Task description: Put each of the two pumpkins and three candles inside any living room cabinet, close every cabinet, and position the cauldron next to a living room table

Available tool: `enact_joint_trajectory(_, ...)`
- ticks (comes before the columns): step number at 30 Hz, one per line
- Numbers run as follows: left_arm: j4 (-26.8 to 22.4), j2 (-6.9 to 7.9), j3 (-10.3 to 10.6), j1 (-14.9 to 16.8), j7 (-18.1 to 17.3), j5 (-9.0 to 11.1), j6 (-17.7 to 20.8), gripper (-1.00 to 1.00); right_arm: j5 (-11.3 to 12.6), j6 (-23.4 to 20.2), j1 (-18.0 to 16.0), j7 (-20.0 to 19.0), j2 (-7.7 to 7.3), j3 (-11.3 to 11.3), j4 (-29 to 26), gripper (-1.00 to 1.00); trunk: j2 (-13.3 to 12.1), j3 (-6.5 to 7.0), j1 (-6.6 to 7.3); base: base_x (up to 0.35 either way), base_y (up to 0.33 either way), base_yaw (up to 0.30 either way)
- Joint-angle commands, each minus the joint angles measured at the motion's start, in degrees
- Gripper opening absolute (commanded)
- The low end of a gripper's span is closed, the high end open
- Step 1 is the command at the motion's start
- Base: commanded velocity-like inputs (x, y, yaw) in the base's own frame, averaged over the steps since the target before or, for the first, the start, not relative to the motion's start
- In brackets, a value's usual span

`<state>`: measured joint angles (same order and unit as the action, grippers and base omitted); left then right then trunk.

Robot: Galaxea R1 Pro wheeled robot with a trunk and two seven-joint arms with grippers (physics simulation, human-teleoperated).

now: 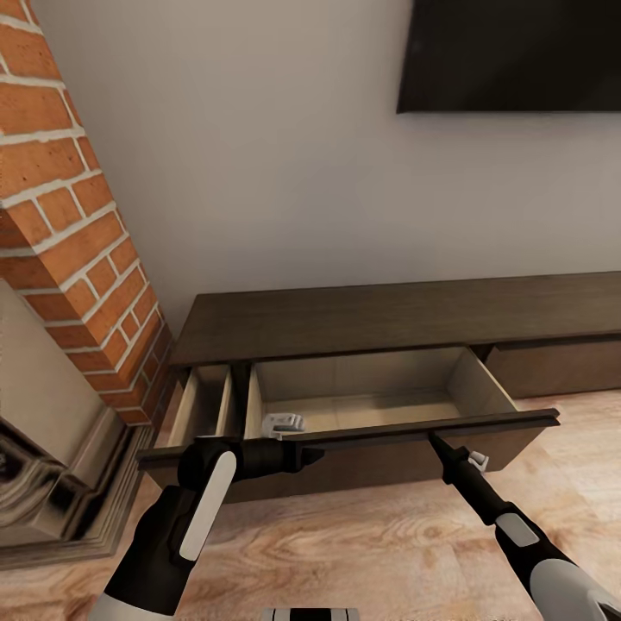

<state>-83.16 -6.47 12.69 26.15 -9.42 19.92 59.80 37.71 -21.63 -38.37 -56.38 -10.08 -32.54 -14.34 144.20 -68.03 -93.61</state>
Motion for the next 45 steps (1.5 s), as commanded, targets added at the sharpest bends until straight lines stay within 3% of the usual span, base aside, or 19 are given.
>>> enact_joint_trajectory(1, -0.03, -0.01, -0.05, 0.04, -0.60, -0.59, 0.20, 1.00, 0.53, -1.16, -0.04, -2.07, 1.38, 1.60, 0.08, -1.00, 0.03, -0.04, 0.03, -0.039, 0.000, 0.000)
enact_joint_trajectory(45, -0.54, -0.03, -0.10, -0.04, -0.60, -0.59, 0.20, 1.00, 0.53, -1.21, -0.04, -2.07, 1.38, 1.60, 0.09, -1.00, 0.03, -0.04, 0.03, -0.025, 0.000, 0.000)
